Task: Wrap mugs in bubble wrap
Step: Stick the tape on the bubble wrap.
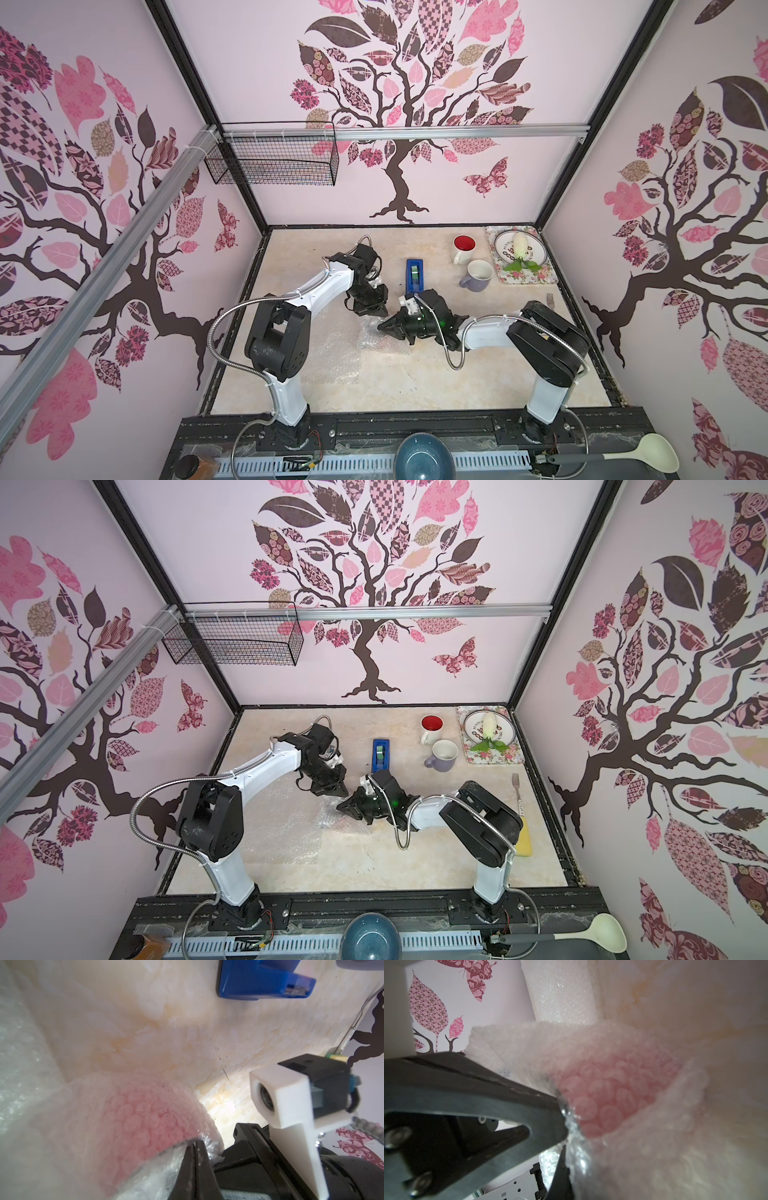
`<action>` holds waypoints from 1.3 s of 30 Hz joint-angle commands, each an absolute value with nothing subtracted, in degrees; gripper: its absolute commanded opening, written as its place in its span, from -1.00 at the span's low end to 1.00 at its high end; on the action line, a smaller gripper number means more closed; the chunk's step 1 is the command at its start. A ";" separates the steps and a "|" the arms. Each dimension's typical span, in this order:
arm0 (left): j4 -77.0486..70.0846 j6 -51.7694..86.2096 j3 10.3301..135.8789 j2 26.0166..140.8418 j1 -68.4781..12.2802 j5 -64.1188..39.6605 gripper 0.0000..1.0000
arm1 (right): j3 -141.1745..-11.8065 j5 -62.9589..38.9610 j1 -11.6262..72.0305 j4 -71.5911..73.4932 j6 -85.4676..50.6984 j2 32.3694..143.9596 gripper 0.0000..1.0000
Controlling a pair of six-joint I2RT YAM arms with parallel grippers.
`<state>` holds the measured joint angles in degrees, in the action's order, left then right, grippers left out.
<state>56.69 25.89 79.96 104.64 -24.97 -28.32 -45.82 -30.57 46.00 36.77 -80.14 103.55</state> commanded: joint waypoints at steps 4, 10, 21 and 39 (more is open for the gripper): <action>56.10 23.64 75.50 106.69 -25.58 -26.72 -1.00 | -45.56 -28.66 46.16 32.61 -82.82 103.36 -1.00; 55.95 24.94 76.43 103.27 -24.84 -26.13 -1.00 | -45.55 -28.30 46.21 32.90 -82.97 103.10 -1.00; 56.28 31.34 82.20 89.60 -21.19 -25.84 -0.46 | -45.79 -27.94 46.23 31.74 -82.68 103.09 -1.00; 45.77 37.17 59.24 81.39 -24.00 -37.78 -1.00 | -46.76 -27.72 46.36 29.50 -81.94 103.45 -1.00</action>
